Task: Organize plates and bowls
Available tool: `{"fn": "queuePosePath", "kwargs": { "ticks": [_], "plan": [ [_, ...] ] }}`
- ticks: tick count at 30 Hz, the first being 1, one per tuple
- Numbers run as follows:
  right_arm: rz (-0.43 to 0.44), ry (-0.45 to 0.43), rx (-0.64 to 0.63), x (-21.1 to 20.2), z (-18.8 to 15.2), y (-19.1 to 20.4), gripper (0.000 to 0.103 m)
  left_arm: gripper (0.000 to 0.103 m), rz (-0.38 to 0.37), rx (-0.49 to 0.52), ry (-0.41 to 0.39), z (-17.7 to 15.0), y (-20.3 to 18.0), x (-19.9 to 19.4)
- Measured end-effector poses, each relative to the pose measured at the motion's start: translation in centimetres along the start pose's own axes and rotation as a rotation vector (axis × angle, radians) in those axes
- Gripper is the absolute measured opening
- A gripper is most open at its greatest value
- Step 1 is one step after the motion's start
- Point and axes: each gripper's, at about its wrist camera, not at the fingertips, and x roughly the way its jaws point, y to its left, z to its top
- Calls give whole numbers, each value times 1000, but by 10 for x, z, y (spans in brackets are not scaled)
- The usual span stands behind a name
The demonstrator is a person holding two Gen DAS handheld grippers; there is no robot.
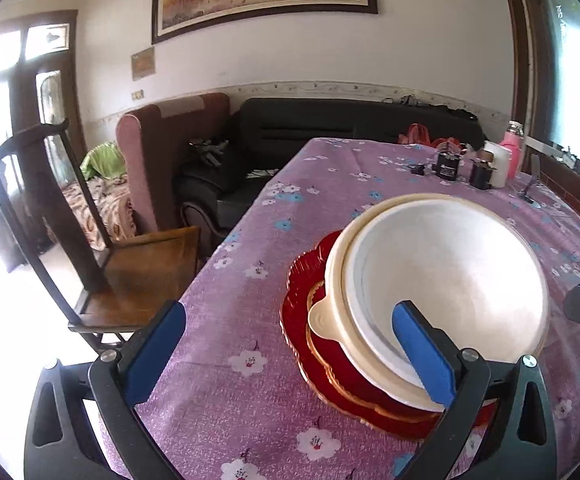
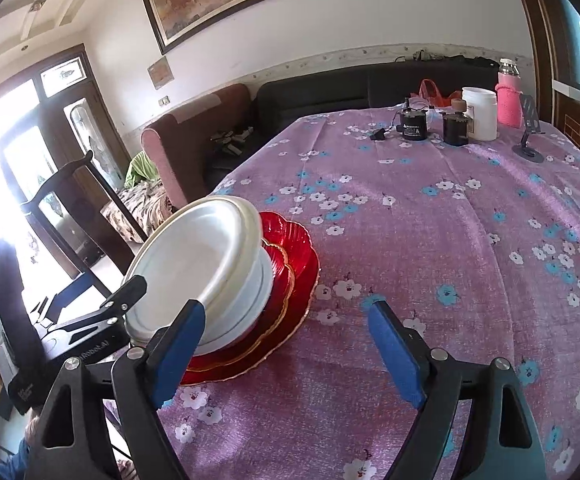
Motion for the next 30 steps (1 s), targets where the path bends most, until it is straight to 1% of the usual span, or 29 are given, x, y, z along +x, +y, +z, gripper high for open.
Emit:
{"fn": "queuePosePath", "kwargs": {
  "ticks": [3, 4, 5, 7, 8, 10, 11, 12, 13, 14, 15, 17, 18, 20, 23, 26, 28, 30],
  "plan": [
    [62, 38, 51, 4, 0, -11, 87, 103, -61, -4, 27, -1, 7, -1],
    [97, 44, 88, 3, 2, -19, 87, 103, -92, -28, 53, 0, 14, 0],
    [132, 42, 124, 2, 6, -28, 87, 103, -139, -57, 69, 1, 22, 0],
    [159, 56, 176, 2, 13, -41, 86, 103, -227, -121, 80, 7, 36, -2],
    [164, 61, 192, 3, 16, -46, 84, 103, -256, -149, 81, 10, 44, -3],
    [174, 95, 221, 9, 22, -56, 65, 103, -289, -184, 105, 17, 54, -1],
    [184, 123, 233, 15, 24, -58, 59, 103, -306, -233, 125, 23, 64, 5],
    [208, 158, 255, 23, 25, -62, 46, 103, -307, -270, 148, 26, 71, 12],
    [220, 192, 272, 31, 26, -64, 43, 101, -320, -300, 186, 29, 76, 22],
    [218, 218, 282, 39, 26, -65, 43, 93, -333, -319, 238, 31, 79, 34],
    [221, 232, 296, 44, 26, -66, 43, 86, -326, -330, 293, 34, 81, 45],
    [235, 258, 309, 54, 25, -65, 43, 54, -313, -344, 390, 34, 83, 65],
    [236, 272, 312, 58, 25, -64, 43, 49, -313, -357, 430, 33, 85, 76],
    [240, 289, 321, 65, 25, -63, 41, 48, -300, -369, 465, 32, 87, 89],
    [221, 314, 305, 72, 25, -59, 41, 47, -298, -317, 461, 37, 79, 90],
    [230, 341, 311, 79, 23, -59, 32, 47, -312, -270, 446, 41, 71, 79],
    [239, 350, 315, 83, 24, -59, 27, 47, -323, -259, 446, 46, 72, 83],
    [241, 358, 315, 86, 24, -58, 24, 35, -325, -239, 473, 45, 69, 88]
  ]
}}
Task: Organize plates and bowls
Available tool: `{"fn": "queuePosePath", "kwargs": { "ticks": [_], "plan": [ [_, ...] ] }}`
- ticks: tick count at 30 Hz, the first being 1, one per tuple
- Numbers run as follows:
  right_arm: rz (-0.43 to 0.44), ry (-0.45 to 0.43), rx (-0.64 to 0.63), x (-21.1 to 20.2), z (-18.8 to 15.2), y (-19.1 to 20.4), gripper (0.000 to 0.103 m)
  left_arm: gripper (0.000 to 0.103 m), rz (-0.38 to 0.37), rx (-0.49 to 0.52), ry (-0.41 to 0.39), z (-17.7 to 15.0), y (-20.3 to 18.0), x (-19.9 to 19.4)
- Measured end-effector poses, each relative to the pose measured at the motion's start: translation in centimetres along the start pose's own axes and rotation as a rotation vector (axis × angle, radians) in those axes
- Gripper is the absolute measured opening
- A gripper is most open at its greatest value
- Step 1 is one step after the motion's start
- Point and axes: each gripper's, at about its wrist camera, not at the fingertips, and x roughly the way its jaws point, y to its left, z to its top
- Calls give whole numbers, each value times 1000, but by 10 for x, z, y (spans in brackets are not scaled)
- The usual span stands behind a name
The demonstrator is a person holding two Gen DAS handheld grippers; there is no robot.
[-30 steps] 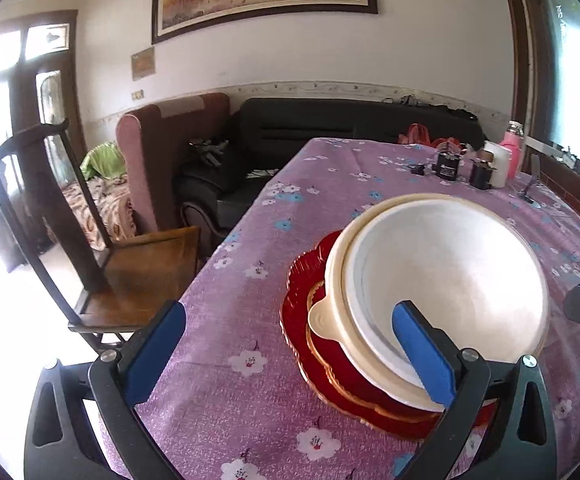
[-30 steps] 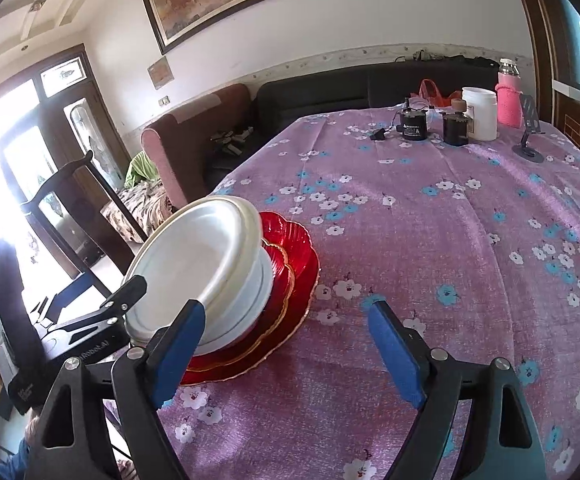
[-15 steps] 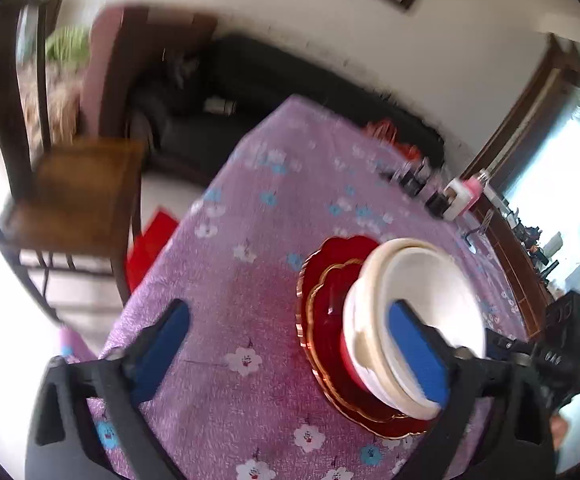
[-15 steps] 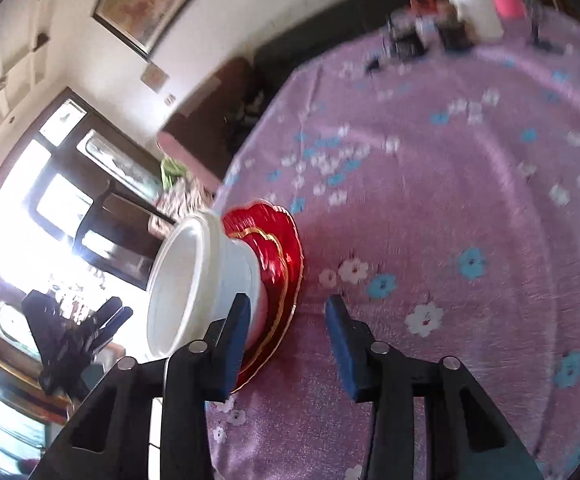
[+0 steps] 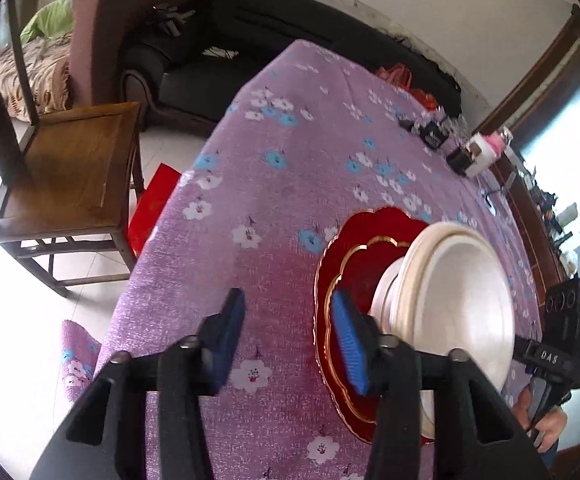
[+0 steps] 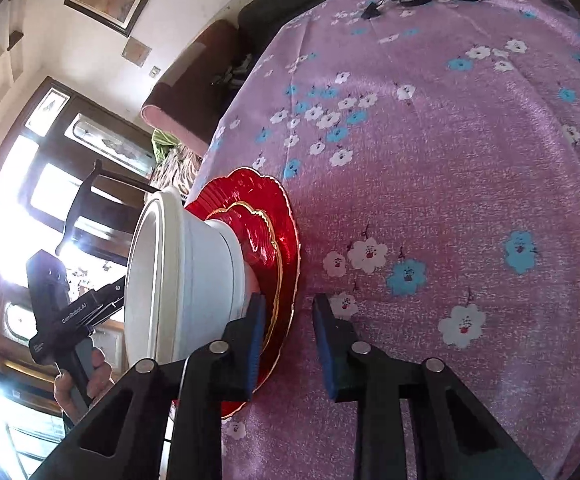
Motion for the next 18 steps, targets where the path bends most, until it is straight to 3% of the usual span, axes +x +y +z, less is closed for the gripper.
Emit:
{"fn": "queuePosePath", "kwargs": {
  "ticks": [3, 9, 13, 18],
  "plan": [
    [-4, 19, 3, 5, 2, 0, 14, 23, -17, 18, 45, 1, -3, 11],
    [0, 31, 20, 10, 6, -3, 12, 8, -27, 83, 65, 4, -16, 23],
    [-31, 9, 14, 5, 6, -3, 12, 7, 13, 137, 55, 5, -33, 26],
    [-62, -20, 31, -12, 8, -18, 11, 7, -8, 169, 78, 8, -58, 39]
  ]
}}
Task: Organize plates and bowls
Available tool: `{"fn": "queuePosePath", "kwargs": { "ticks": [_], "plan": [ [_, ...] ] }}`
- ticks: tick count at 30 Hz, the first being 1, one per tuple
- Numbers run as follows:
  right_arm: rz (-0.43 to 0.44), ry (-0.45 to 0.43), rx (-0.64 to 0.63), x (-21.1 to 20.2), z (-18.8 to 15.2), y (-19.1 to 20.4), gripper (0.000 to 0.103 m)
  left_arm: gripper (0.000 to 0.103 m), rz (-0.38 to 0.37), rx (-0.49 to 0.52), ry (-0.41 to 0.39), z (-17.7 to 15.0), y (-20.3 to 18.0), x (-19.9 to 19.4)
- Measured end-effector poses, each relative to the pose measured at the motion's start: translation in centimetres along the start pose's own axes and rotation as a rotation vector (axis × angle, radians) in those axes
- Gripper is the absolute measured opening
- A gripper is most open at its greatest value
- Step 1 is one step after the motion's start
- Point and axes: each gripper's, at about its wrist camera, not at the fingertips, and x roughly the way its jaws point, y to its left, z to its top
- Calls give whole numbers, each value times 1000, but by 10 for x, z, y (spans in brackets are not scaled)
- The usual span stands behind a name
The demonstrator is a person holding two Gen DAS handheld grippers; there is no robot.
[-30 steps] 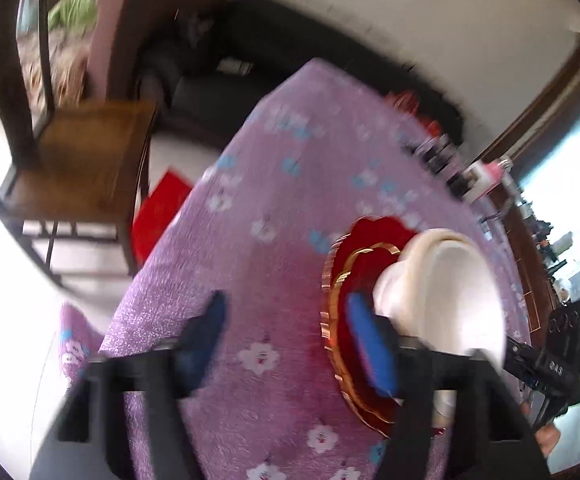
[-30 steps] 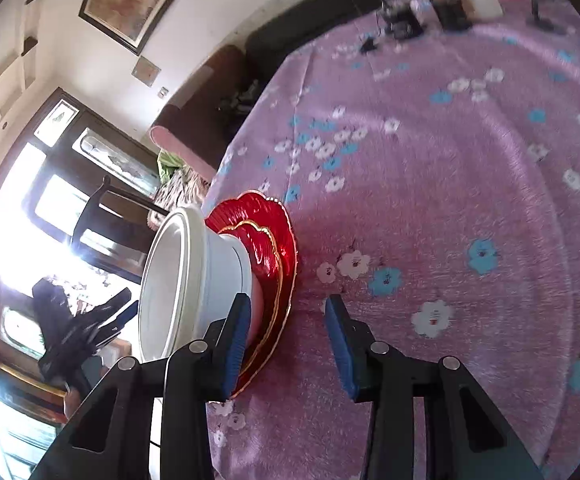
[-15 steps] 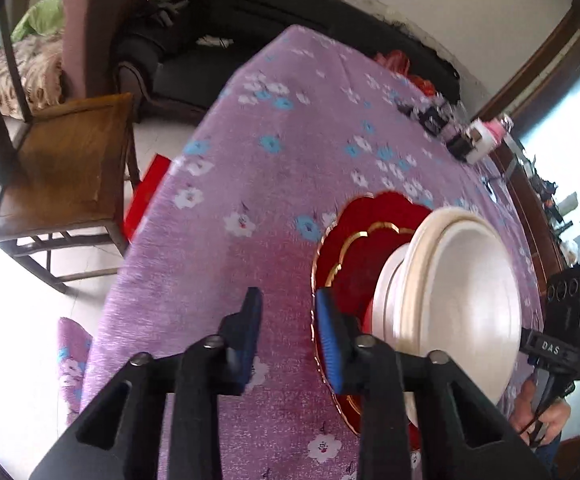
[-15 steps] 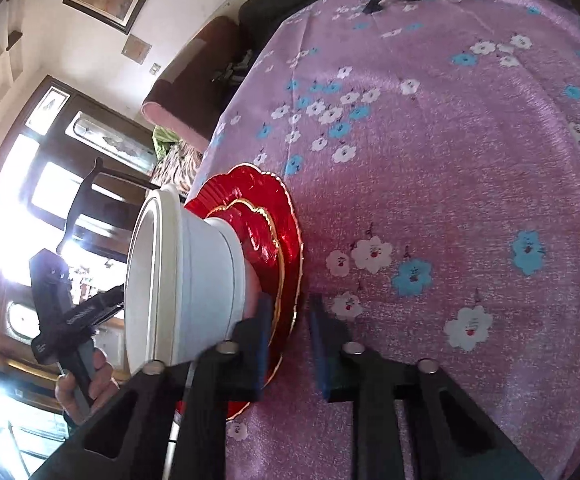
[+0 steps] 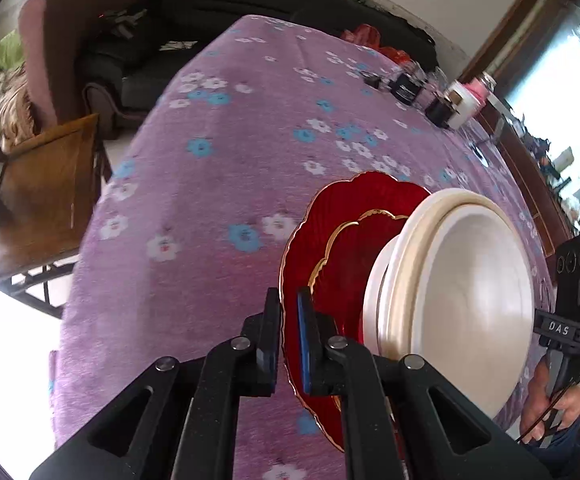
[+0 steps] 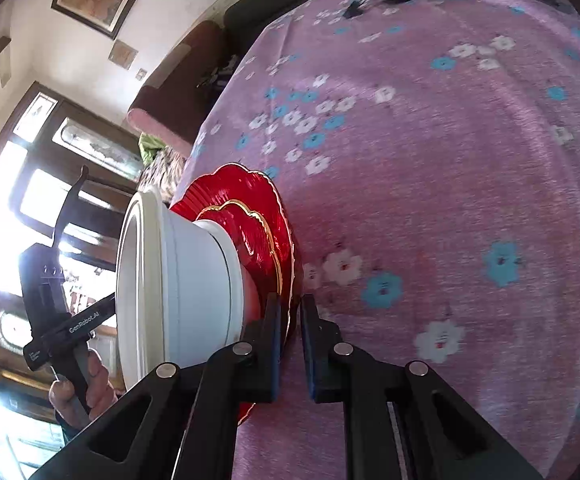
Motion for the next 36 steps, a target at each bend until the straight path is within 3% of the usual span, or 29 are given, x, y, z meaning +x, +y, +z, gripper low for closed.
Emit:
{"fn": "queuePosePath", "kwargs": {
  "ticks": [14, 18, 21, 24, 25, 26, 27, 28, 29, 30, 31, 32, 36],
  "plan": [
    [-103, -134, 133, -94, -4, -88, 11, 9, -76, 142, 66, 15, -121, 58],
    [-107, -153, 139, -104, -6, -100, 13, 14, -41, 138, 11, 14, -129, 59],
    [-142, -228, 98, -121, -10, -95, 13, 29, 10, 134, -52, 10, -125, 46],
    [-242, -338, 45, -149, -20, -86, 13, 49, 95, 153, -185, -2, -123, 19],
    [-302, -403, 4, -162, -29, -74, 13, 60, 130, 165, -237, -8, -124, 10],
    [-346, -463, -42, -171, -38, -62, 13, 80, 187, 178, -313, -20, -128, -2],
    [-369, -508, -79, -177, -47, -53, 15, 92, 229, 195, -390, -33, -133, -14],
    [-396, -577, -141, -184, -64, -37, 34, 103, 241, 212, -433, -41, -138, -20],
    [-423, -626, -184, -186, -78, -24, 53, 103, 248, 231, -488, -54, -144, -27],
    [-444, -663, -213, -185, -88, -16, 94, 103, 262, 243, -539, -65, -149, -32],
    [-455, -704, -247, -182, -100, -8, 102, 103, 288, 254, -581, -77, -155, -35],
    [-465, -729, -274, -179, -108, -1, 102, 103, 296, 265, -590, -81, -159, -34],
    [-496, -732, -328, -161, -126, 13, 102, 103, 265, 307, -525, -85, -170, -21]
  ]
}}
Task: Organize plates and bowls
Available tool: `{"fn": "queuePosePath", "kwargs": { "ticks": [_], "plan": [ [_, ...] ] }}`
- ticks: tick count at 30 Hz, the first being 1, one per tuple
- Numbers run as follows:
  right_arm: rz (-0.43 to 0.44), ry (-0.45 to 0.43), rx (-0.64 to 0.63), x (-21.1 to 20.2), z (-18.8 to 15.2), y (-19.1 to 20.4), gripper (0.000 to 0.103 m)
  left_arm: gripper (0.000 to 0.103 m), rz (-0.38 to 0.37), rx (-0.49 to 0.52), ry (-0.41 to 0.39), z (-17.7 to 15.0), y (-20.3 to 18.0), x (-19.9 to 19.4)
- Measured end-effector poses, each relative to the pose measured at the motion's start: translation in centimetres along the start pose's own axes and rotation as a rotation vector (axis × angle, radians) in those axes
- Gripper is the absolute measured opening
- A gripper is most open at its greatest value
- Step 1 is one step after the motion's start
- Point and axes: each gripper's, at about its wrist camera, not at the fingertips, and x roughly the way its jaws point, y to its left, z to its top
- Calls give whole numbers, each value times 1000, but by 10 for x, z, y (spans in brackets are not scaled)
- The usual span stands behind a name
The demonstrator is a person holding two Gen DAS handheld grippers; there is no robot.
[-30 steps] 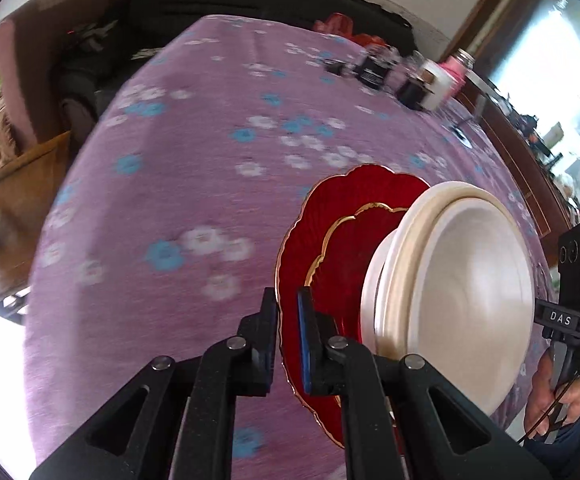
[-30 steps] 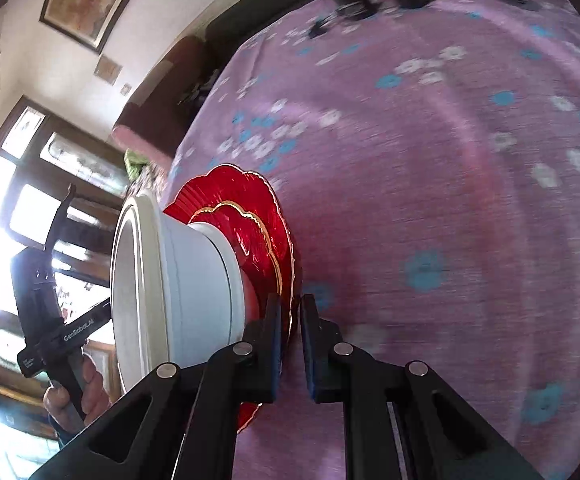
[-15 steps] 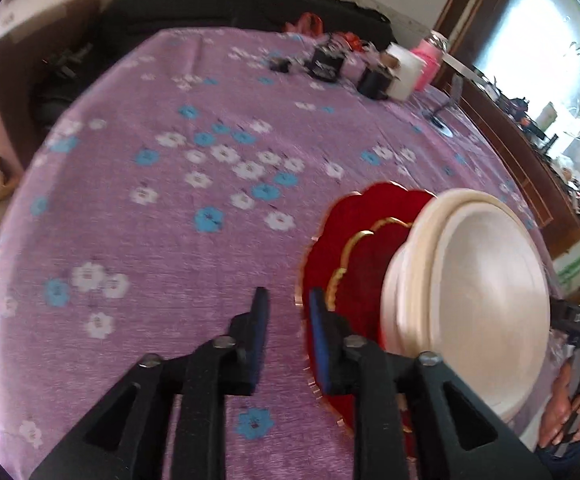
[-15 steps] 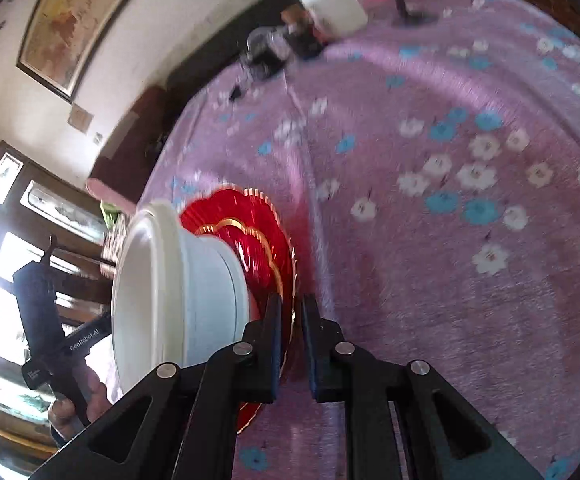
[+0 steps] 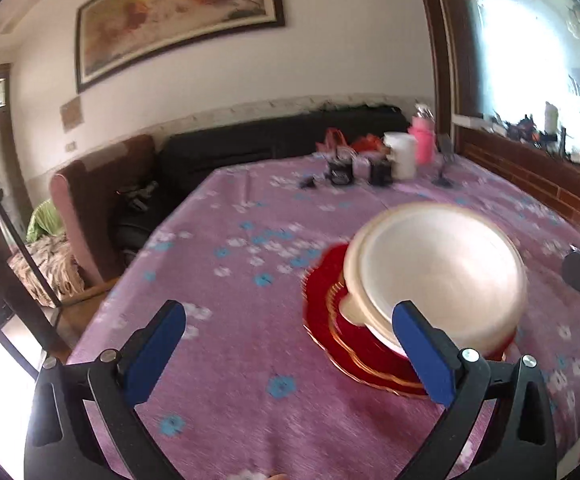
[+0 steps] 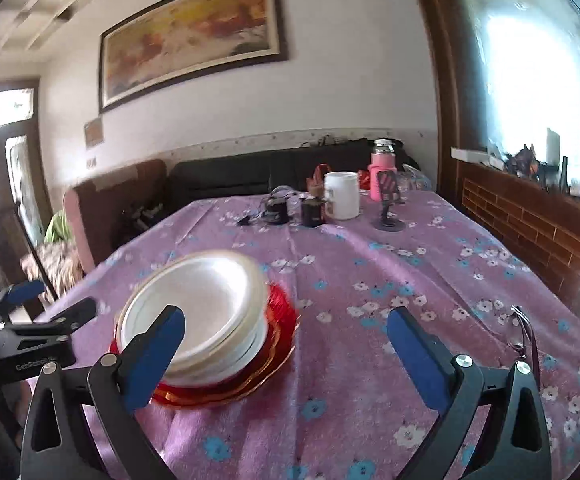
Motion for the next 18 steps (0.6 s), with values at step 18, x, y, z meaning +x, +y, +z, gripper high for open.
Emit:
{"fn": "queuePosePath", "kwargs": {
  "ticks": [18],
  "plan": [
    [1, 89, 96, 19, -25, 0, 102, 103, 88, 82, 62, -13, -27, -5]
  ]
}}
